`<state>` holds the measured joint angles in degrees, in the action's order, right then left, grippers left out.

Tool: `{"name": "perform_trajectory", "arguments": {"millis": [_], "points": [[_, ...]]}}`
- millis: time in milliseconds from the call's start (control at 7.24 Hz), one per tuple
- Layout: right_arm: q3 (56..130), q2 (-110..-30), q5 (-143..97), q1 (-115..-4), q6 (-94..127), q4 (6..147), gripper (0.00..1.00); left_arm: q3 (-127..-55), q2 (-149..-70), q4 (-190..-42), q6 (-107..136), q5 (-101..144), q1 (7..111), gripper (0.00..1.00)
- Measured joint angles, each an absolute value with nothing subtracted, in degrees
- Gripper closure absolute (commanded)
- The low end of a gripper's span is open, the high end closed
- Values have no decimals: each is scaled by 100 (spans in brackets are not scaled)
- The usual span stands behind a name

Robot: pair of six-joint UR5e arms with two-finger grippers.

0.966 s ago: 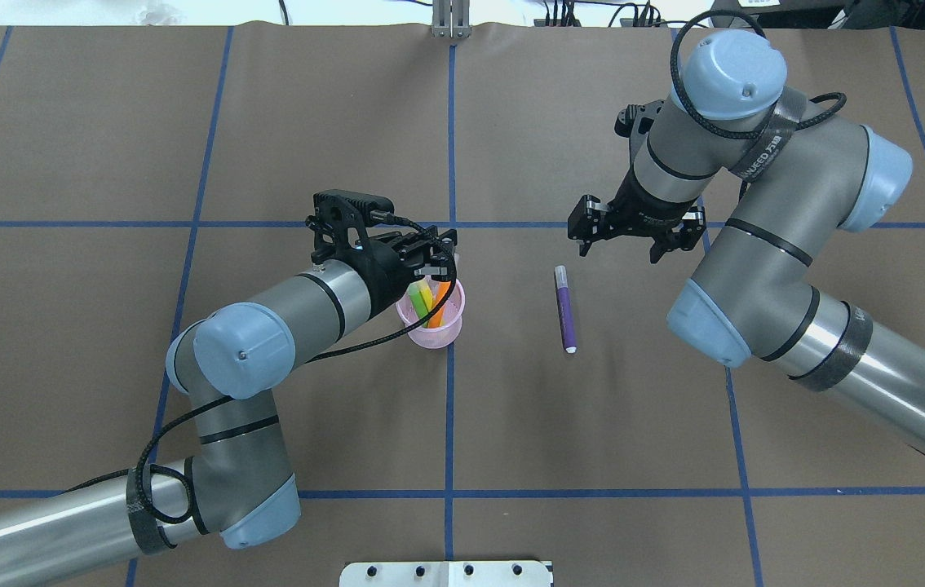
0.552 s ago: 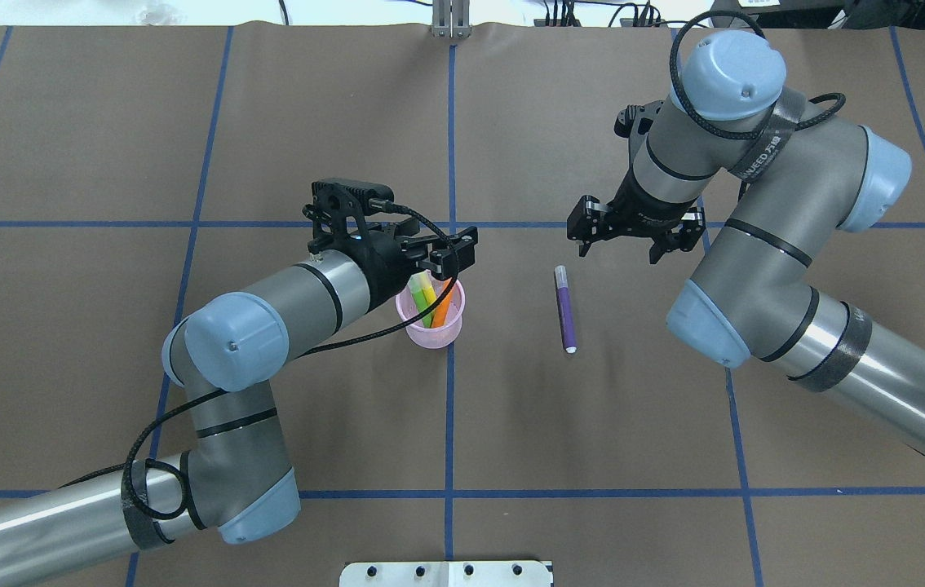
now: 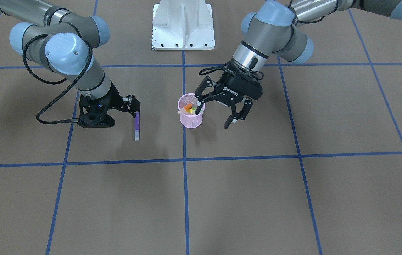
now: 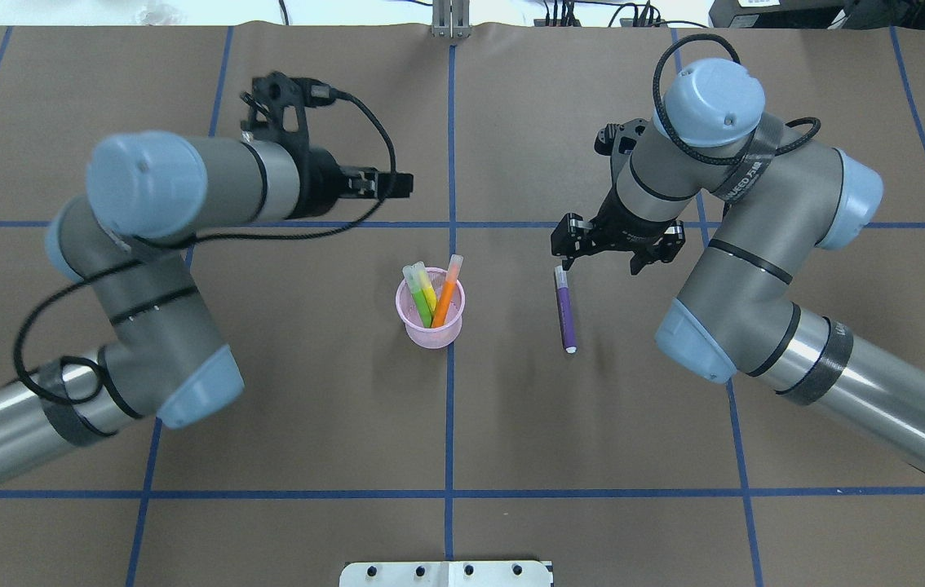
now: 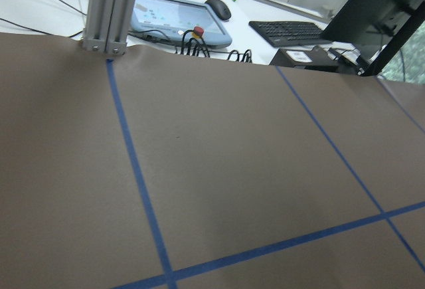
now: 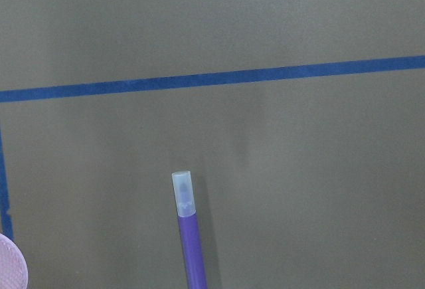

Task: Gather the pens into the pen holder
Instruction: 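Grasp the purple marker with the right gripper while the left arm withdraws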

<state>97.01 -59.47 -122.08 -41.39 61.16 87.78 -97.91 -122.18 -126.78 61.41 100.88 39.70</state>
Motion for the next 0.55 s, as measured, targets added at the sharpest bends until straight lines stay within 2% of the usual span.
{"name": "perform_trajectory", "arguments": {"millis": [276,552], "points": [[9559,-5948,-11819,-3920,6090,8544,1,-10000,-12095,-11679,5663,11720,5033,1],[9455,-5944,-11456,-3711,5997,8481,1,-10050,-11680,-11376,5002,12584,5787,1]]}}
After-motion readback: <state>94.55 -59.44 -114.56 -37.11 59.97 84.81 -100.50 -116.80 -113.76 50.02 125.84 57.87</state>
